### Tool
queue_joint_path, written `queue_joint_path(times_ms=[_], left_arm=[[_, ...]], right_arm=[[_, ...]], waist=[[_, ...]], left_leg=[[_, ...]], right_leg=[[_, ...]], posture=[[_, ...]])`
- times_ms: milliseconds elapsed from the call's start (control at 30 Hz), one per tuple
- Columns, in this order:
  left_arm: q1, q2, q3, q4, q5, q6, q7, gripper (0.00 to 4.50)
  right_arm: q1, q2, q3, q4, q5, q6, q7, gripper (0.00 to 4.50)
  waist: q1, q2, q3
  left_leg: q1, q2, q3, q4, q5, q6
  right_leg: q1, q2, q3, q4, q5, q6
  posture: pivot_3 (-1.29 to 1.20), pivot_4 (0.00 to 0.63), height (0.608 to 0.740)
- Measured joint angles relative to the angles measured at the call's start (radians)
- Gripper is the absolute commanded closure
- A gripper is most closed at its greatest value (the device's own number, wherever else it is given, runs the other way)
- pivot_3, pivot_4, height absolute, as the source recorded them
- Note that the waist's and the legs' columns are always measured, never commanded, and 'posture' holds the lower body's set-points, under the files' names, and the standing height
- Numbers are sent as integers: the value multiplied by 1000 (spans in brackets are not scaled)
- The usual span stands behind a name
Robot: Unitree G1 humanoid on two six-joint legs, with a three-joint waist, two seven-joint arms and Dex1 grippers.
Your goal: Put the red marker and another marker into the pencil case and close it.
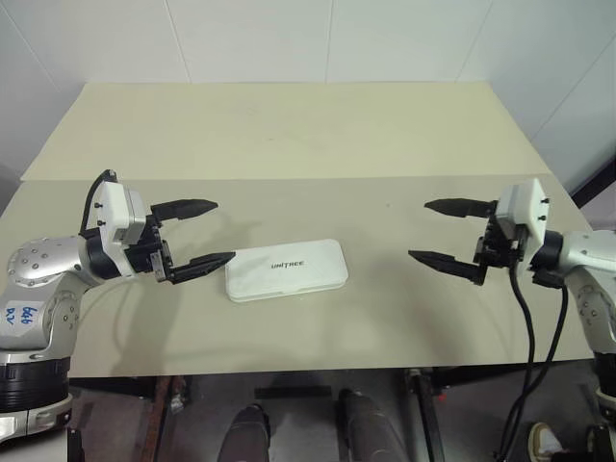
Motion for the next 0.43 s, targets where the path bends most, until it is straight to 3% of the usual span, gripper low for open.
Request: queue_joint_path(times_ms=[267, 433], left_arm=[[-69, -16, -90, 175, 94, -133, -21, 29], [-90, -40, -119, 183, 97, -151, -25, 29]], right_arm=[[-4, -56, -16, 92, -39, -45, 27, 0], [38, -52, -44, 85, -38, -56, -5, 0]], waist=[[3, 0, 0], [3, 0, 0]], left_leg=[[-1, 0, 0, 0, 0, 0], [-1, 0, 0, -1, 0, 0]], right_leg=[[0, 0, 0, -1, 0, 0], [0, 0, 0, 0, 3, 5]], posture=[[0, 150, 740], [0, 150, 740]])
